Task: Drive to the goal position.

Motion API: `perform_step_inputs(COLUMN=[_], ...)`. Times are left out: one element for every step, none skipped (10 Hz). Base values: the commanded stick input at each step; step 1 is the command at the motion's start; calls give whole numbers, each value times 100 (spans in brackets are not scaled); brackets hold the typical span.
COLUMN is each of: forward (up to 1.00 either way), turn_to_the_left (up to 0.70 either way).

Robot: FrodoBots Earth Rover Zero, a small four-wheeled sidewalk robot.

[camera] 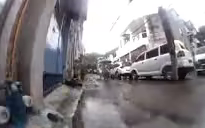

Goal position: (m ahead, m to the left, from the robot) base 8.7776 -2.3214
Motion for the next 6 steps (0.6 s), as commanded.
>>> perform_step_inputs(forward=[99, 99, 99, 99, 99, 99], turn_to_the_left=[40, 0, 0, 0, 0, 0])
